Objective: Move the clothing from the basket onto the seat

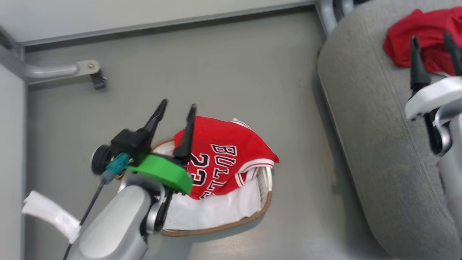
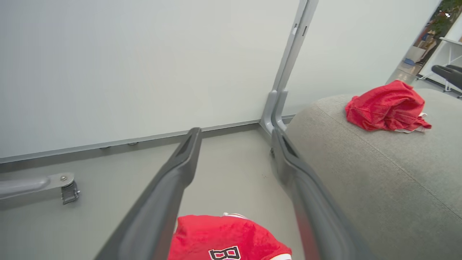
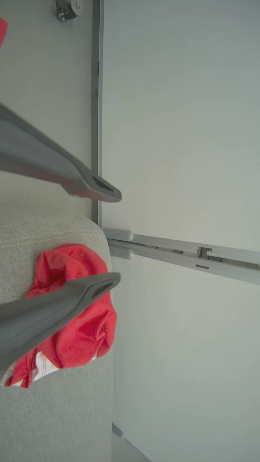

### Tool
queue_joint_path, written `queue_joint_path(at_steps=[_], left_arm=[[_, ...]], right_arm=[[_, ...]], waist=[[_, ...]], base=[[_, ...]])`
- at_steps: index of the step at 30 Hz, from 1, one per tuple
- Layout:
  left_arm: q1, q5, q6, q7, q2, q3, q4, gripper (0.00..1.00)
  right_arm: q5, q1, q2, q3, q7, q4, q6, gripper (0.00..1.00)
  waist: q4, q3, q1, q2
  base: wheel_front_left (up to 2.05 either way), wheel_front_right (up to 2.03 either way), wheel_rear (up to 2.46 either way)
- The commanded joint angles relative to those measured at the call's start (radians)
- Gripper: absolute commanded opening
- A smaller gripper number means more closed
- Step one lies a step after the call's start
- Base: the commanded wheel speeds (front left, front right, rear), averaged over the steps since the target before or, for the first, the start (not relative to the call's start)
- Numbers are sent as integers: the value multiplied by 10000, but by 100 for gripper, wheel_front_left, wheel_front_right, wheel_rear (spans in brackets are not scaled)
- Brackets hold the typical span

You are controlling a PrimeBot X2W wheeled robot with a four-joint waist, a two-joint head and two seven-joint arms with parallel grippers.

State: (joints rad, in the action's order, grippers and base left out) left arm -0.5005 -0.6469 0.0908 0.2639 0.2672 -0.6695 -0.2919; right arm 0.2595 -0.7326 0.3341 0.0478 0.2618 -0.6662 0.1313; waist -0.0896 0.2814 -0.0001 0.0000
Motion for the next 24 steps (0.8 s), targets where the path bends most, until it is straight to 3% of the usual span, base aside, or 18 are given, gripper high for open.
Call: queue_joint_path(at_steps=[1, 8, 16, 24], left_arm=[[437, 154, 2, 5, 54, 326, -4, 100], [2119, 723, 6, 7, -97, 1964, 23, 100], [3521, 1320, -315, 7, -479, 2921, 113, 100], [4281, 1747, -574, 8, -803, 3658, 207, 100]], right_arm=[[-111, 400, -135, -147, 48, 209, -10, 100], [-957, 2322, -1272, -876, 48, 1739, -10, 100], [-1412, 4626, -2543, -1103, 48, 3395, -10, 100], [-881, 6242, -2814, -786, 48, 4442, -10, 100]], waist=[[905, -889, 1, 0], [1413, -1580, 1, 0], [1718, -2099, 1, 0], [1836, -2323, 1, 0]], base=[[0, 0, 0], [0, 0, 0], [0, 0, 0], [0, 0, 0]])
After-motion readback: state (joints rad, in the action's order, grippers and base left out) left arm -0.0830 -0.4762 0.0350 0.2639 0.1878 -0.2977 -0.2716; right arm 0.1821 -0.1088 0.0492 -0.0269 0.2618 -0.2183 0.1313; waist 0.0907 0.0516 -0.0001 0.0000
